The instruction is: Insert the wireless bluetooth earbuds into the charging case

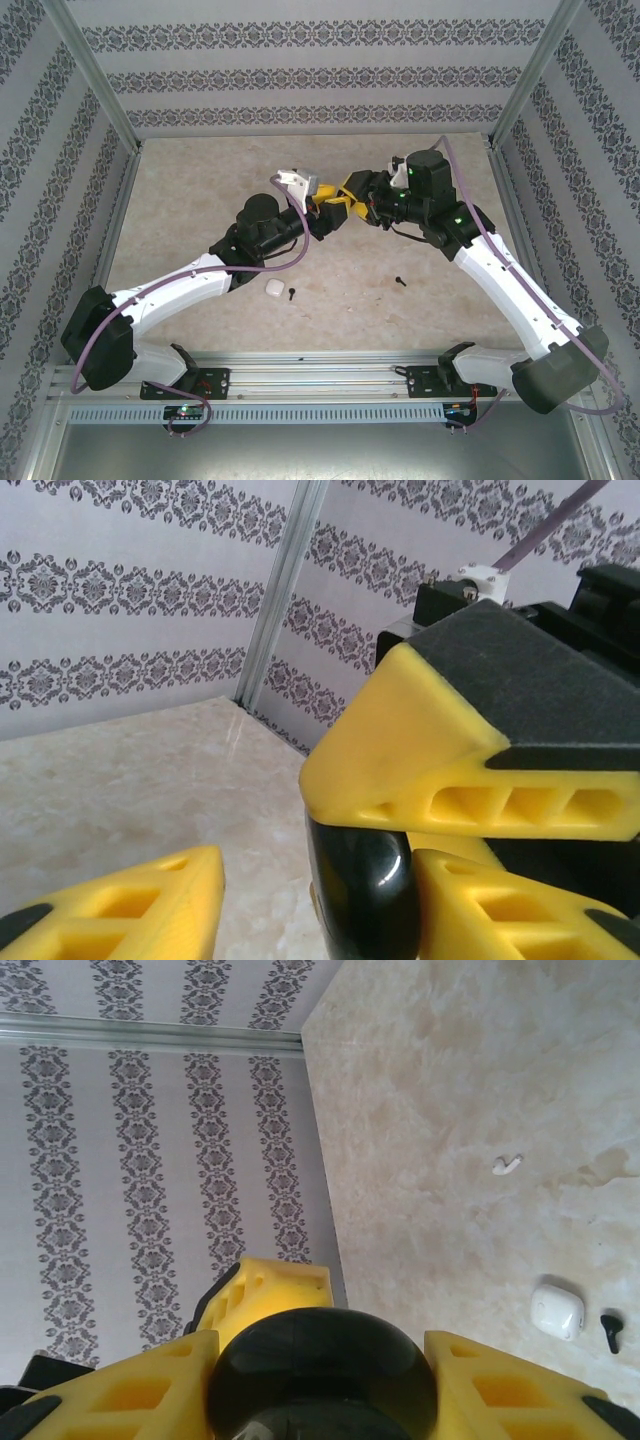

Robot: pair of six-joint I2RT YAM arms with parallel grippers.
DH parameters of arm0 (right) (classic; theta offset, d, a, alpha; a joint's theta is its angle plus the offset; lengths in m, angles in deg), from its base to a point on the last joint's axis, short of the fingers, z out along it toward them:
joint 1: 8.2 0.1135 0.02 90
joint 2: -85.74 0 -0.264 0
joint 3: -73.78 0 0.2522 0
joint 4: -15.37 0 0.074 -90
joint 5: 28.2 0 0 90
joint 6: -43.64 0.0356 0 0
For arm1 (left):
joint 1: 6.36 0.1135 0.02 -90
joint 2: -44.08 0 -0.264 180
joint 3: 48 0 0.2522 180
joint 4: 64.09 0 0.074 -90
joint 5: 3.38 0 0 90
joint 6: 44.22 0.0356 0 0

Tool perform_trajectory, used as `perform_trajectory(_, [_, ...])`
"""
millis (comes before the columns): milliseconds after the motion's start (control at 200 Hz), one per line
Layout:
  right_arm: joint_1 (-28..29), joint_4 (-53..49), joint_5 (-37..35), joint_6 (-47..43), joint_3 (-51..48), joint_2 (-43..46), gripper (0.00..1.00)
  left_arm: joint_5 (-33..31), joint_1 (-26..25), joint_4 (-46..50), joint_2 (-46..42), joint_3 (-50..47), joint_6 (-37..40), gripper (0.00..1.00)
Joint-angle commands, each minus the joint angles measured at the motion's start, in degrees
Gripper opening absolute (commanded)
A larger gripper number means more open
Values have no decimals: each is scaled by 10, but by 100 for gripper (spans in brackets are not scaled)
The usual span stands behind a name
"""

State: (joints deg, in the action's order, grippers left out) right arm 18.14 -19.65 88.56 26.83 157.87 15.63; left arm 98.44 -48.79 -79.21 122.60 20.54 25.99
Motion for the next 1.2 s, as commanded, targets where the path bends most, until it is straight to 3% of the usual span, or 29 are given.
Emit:
perform_trajectory(0, [-8, 18, 22, 6, -3, 15, 35, 1, -8, -36, 4, 10, -19, 41])
perform_trajectory(265, [-16, 20, 34, -17, -6, 15, 40, 17, -9, -22, -4, 10, -19, 15])
perform_trajectory(500, [-57, 20, 72, -102, -7, 38, 54, 44, 13, 19, -41, 8, -18, 7])
perform_trajectory(680, [-138, 13, 200, -242, 11, 53, 58, 165, 75, 72, -69, 25, -45, 6])
perform_trajectory(864, [-175, -163, 356, -459, 117, 8, 57, 333, 142, 156, -88, 64, -56, 4])
perform_trajectory(969, [-163, -219, 365, -532, 154, -6, 58, 406, 163, 207, -94, 90, -40, 4])
perform_trajectory(1194, [-102, -133, 331, -571, 141, 4, 58, 490, 171, 274, -90, 130, -14, 3])
